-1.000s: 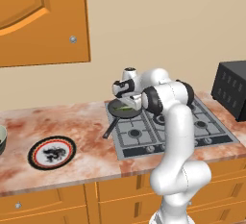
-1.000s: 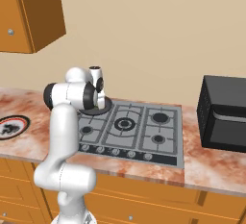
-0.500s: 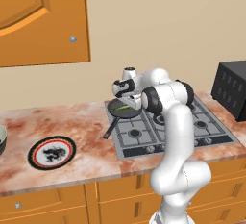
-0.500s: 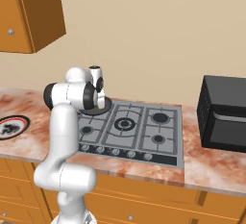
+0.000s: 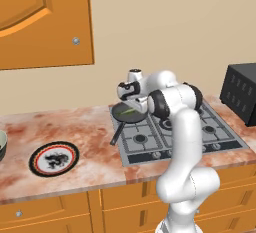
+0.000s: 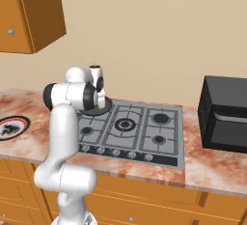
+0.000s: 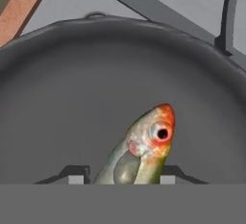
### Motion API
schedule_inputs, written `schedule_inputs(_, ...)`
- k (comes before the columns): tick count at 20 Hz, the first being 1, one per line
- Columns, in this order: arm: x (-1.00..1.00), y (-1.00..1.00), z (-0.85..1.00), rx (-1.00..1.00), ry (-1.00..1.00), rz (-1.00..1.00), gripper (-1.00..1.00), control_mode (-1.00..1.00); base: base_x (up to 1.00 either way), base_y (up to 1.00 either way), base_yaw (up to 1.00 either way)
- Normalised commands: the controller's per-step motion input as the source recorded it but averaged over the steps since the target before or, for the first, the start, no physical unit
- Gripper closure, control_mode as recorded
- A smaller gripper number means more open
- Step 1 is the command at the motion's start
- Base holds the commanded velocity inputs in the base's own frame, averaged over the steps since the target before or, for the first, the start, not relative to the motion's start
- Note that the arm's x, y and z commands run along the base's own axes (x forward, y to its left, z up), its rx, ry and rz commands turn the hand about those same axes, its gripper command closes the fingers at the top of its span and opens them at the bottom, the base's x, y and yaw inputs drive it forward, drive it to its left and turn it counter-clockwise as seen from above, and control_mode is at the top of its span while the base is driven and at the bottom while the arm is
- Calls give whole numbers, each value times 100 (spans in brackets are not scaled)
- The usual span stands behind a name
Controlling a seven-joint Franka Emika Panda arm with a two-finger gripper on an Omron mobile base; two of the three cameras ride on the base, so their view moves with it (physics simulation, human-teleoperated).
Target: Place the fish on the plate and place the carrot on the same plate.
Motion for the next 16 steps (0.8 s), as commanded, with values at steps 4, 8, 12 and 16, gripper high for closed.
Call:
schedule_inputs(4,-17,-3,41,0,0,0,100,-100,0,0,0)
schedule_inputs(8,-52,0,43,0,-2,0,100,-100,0,0,0)
schedule_inputs(12,-100,0,40,5,-22,2,100,-100,0,0,0)
schedule_inputs(16,-100,-10,59,6,-23,6,100,-100,0,0,0)
